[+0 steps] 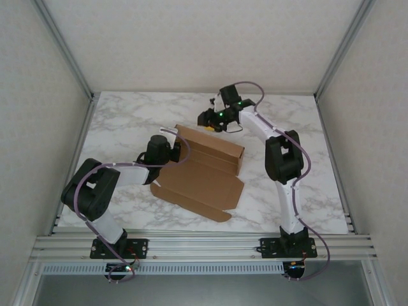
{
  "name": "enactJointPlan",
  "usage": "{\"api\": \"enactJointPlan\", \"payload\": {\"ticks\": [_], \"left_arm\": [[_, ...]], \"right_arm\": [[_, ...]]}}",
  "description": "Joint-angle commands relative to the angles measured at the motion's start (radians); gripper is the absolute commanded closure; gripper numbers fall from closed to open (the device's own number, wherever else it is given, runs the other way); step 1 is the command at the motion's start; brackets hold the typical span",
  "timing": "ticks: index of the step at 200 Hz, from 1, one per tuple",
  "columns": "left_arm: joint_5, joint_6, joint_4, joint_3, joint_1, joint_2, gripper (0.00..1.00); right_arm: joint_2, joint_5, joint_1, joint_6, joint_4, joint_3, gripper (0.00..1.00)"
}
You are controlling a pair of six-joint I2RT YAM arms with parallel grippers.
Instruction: Fold the paper box
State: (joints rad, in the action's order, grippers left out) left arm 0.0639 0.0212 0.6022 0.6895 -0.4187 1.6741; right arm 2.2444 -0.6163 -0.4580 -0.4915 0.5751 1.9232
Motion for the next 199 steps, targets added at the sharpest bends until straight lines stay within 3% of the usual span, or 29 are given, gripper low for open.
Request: {"api": "enactJointPlan", "payload": {"ticks": [1, 87, 120, 164, 169, 185, 199], "left_arm": [[0.04, -0.001, 0.024, -0.001, 0.012, 0.007, 1.0], [-0.139, -0.081, -0.002, 0.047, 0.0, 0.068, 1.0], [-0.134, -0.122, 0.012, 0.045, -0.002, 0.067, 1.0], [-0.16, -0.137, 0.012, 0.048, -0.015, 0.069, 1.0], [-0.166, -0.136, 0.009, 0.046, -0.015, 0.06, 0.96], [-0.174, -0.135, -0.006, 0.042, -0.015, 0.024, 0.7], [-0.159, -0.129, -0.018, 0.033, -0.015, -0.015, 0.58]], "right_arm": [[0.045, -0.142, -0.031, 0.038, 0.026, 0.015, 0.55], [0.093, -0.252, -0.105, 0.109, 0.044, 0.006, 0.59], [0.108, -0.281, -0.114, 0.115, 0.053, 0.014, 0.59], [0.078, -0.2, -0.101, 0.084, 0.064, 0.021, 0.55], [0.064, -0.169, -0.096, 0.077, 0.067, 0.017, 0.54], [0.011, -0.072, -0.077, 0.066, 0.069, 0.004, 0.49], [-0.037, 0.012, -0.059, 0.044, 0.07, -0.003, 0.44]]}}
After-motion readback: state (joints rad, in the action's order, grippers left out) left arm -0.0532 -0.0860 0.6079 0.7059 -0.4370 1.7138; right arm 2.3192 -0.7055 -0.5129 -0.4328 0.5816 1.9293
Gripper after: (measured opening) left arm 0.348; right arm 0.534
